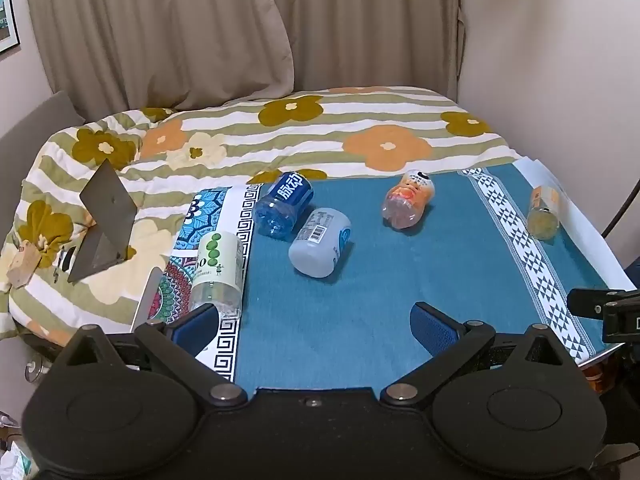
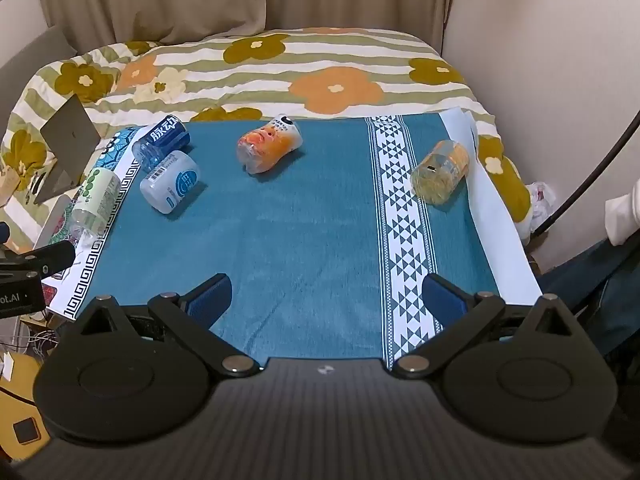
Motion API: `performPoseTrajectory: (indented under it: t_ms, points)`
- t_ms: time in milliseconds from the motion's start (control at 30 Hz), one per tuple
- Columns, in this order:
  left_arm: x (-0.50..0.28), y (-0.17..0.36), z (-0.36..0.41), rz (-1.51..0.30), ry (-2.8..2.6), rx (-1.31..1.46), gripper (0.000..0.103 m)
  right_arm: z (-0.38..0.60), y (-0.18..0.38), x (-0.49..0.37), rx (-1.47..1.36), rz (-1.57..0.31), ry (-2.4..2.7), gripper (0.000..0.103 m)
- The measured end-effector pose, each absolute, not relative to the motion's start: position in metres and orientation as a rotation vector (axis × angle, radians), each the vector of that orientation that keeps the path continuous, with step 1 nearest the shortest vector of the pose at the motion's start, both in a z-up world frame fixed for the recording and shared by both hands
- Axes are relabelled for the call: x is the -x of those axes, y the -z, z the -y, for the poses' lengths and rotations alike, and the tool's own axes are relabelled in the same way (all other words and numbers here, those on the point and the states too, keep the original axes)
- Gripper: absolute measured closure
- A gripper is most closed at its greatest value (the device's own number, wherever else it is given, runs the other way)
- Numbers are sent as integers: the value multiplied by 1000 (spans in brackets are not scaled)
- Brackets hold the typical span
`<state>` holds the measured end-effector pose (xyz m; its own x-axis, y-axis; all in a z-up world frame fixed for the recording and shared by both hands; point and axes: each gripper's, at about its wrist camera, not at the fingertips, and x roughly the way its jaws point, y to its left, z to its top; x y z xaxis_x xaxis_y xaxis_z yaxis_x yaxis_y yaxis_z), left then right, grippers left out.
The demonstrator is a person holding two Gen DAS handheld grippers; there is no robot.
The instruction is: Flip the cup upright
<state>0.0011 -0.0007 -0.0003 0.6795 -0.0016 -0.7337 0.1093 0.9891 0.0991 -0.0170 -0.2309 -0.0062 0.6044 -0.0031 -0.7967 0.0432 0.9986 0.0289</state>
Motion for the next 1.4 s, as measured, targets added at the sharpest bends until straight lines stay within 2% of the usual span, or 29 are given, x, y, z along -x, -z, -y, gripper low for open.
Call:
performPoseTrajectory:
  t_ms: [1400]
  points:
    - [-4, -4, -6, -798, 44, -121, 0, 224, 6, 13, -37, -919, 29, 0]
